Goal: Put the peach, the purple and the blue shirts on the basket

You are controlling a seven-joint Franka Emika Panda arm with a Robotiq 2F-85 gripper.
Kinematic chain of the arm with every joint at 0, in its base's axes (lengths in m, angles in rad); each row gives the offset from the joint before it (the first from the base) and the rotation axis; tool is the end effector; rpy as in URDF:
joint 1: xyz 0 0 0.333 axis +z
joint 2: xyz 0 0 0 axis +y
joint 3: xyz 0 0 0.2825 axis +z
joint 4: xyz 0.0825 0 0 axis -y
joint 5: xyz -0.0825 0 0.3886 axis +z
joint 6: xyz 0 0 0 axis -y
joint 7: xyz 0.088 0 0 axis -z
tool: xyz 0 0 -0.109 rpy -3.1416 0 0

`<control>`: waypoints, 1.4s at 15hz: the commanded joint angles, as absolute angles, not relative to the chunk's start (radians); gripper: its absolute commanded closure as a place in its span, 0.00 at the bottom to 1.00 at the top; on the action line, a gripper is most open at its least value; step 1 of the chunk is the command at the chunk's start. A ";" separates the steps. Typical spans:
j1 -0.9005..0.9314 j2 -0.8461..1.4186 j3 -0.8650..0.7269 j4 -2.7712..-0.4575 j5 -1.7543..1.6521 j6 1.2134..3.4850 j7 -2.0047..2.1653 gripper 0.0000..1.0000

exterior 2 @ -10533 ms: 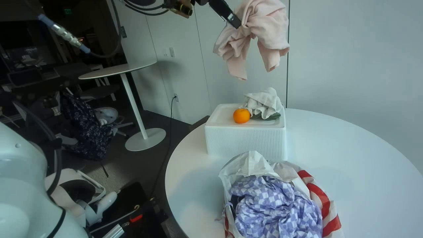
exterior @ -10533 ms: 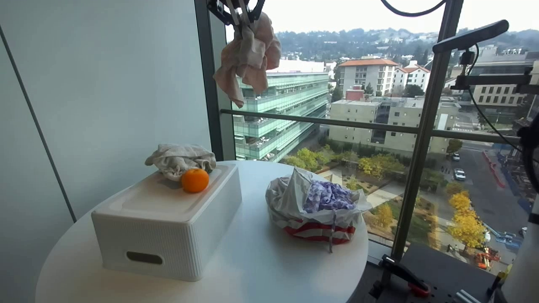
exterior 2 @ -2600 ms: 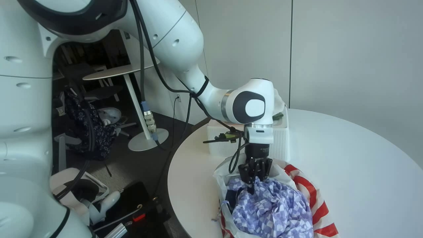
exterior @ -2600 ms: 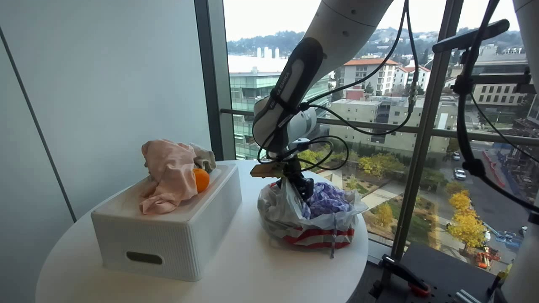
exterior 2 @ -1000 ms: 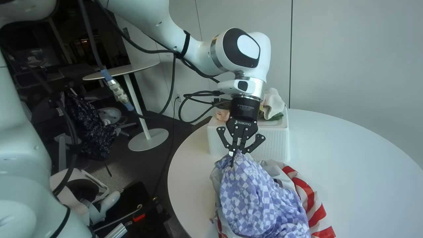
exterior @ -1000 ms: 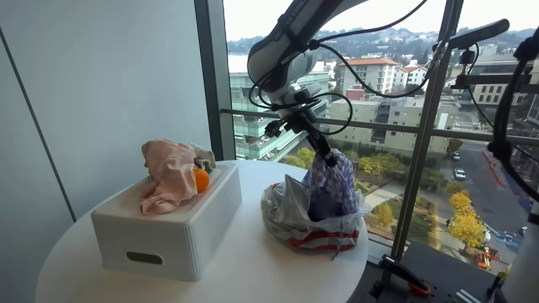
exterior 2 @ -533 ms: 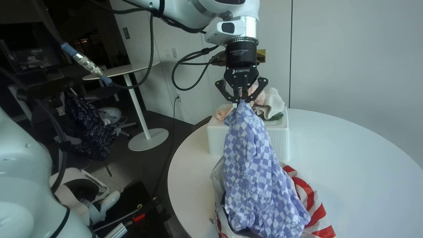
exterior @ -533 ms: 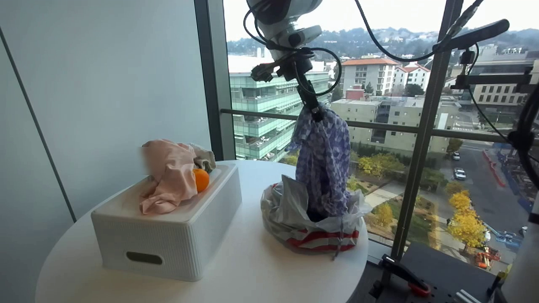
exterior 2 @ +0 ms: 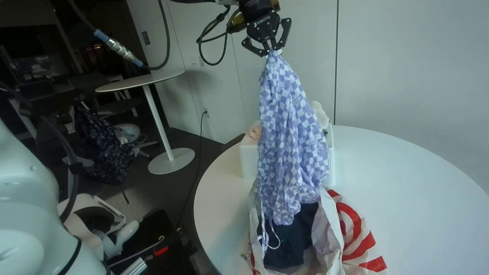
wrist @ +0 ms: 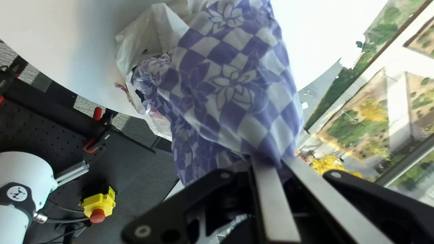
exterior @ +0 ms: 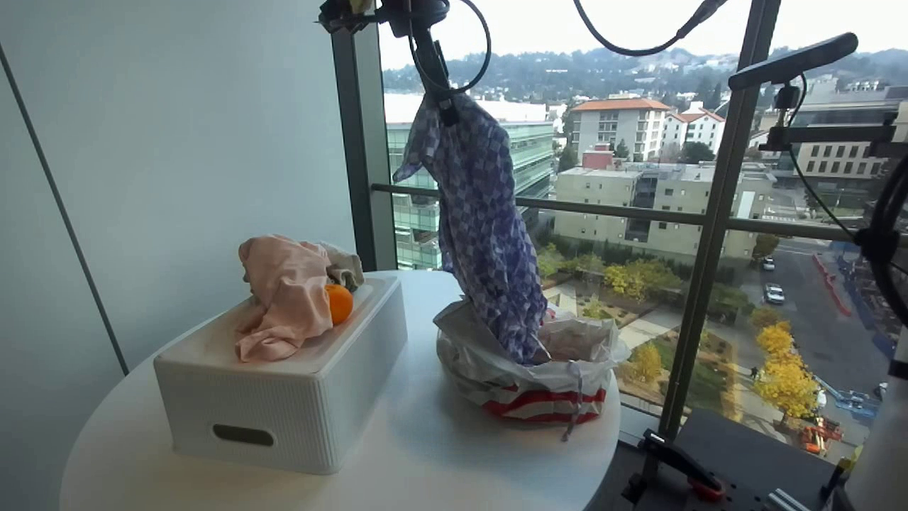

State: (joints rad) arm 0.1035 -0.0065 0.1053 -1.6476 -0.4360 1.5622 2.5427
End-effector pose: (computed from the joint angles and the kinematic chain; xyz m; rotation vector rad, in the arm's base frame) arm 0.5515 0.0696 0.5657 1.1650 -2.6756 0.6130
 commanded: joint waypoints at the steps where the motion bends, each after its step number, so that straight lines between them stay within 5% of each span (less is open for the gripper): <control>1: 0.173 0.127 0.170 -1.411 -0.587 1.480 2.583 0.99; 9: 0.390 0.319 0.218 -1.106 -0.895 1.383 2.520 0.99; 21: 0.397 0.671 0.102 -0.800 -0.791 1.611 2.231 0.99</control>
